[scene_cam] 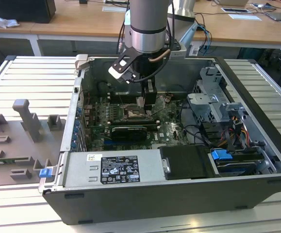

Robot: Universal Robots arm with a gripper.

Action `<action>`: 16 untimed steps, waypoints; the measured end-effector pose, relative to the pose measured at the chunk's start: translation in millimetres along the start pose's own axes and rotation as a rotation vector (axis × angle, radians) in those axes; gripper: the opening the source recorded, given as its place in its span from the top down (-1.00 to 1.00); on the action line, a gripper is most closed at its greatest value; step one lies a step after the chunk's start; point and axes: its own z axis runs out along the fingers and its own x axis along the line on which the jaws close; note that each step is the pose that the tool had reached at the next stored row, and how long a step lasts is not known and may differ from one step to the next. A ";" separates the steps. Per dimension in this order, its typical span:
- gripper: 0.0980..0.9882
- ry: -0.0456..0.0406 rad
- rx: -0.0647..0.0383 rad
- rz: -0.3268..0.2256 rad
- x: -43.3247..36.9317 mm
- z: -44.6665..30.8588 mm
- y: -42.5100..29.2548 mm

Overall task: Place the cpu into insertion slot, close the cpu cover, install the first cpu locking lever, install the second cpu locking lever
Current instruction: 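Place the cpu into insertion slot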

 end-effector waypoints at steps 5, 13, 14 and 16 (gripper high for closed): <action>0.00 -0.0002 0.000 0.000 -0.1 5.5 -0.4; 0.00 -0.0003 0.000 0.000 3.0 12.3 -1.1; 0.00 -0.0004 0.000 0.000 4.4 12.9 -1.1; 0.00 -0.0004 0.000 0.000 5.9 13.6 -1.2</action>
